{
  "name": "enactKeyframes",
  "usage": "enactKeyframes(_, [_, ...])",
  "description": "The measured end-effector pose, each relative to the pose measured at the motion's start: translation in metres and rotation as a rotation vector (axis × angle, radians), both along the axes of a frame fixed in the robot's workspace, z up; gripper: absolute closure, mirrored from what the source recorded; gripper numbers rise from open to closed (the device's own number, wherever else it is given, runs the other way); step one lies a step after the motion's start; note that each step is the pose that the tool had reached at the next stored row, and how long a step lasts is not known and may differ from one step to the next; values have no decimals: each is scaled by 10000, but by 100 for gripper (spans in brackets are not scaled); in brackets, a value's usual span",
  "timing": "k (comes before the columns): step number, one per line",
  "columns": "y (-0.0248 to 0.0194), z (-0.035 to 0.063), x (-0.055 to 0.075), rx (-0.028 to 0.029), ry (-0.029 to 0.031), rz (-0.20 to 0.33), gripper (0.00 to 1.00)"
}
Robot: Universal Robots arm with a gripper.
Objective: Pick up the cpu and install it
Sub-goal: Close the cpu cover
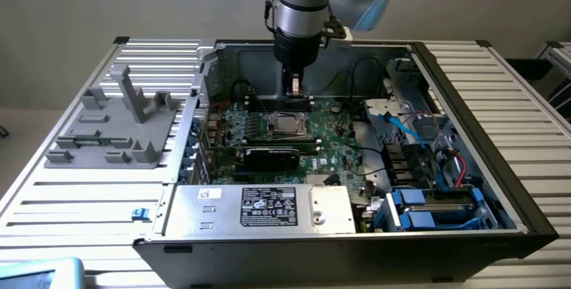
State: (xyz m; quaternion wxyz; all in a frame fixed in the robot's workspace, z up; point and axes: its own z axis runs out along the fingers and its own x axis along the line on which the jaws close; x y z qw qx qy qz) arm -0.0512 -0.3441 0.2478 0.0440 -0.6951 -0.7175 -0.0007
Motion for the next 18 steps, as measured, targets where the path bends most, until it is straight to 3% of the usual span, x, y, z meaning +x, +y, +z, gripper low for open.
enactKeyframes(5, [-10, -38, -131, 1, -1, -2, 89])
enactKeyframes(18, [-29, -274, -272, 1, -10, -94, 89])
